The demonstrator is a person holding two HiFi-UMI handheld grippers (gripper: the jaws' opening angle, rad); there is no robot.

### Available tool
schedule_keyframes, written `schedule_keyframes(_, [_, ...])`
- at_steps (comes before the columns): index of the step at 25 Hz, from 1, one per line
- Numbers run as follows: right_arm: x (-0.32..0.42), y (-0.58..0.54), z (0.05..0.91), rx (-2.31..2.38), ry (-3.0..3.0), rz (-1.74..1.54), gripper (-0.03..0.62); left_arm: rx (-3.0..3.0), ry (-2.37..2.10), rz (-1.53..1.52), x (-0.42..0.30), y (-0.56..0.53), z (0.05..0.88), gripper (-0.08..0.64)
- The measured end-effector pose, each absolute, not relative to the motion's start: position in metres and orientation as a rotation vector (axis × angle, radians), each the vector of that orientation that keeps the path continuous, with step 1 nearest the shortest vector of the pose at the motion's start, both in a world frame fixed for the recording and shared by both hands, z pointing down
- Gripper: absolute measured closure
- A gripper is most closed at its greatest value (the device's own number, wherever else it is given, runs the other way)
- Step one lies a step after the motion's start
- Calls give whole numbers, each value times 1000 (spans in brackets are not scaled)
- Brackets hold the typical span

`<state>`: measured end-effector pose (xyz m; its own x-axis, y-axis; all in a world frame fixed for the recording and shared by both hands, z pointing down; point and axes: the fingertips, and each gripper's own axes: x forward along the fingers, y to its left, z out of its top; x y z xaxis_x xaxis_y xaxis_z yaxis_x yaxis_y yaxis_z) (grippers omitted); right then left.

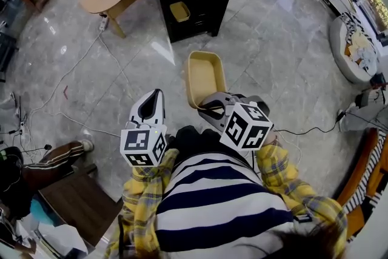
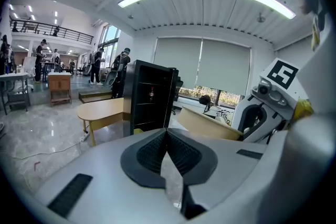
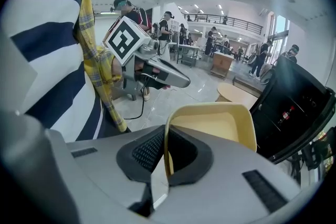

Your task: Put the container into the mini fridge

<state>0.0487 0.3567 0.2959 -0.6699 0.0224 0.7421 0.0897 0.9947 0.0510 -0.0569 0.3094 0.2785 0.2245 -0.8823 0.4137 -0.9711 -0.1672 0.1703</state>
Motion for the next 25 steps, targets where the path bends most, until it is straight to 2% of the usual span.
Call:
schedule_keyframes(13, [81, 330, 307, -128, -2304, -117, 563, 2104, -1733, 329, -24, 291, 283, 551])
schedule_keyframes(25, [75, 315, 330, -154, -2270, -78, 563, 2087, -1696, 291, -33, 269, 303, 551])
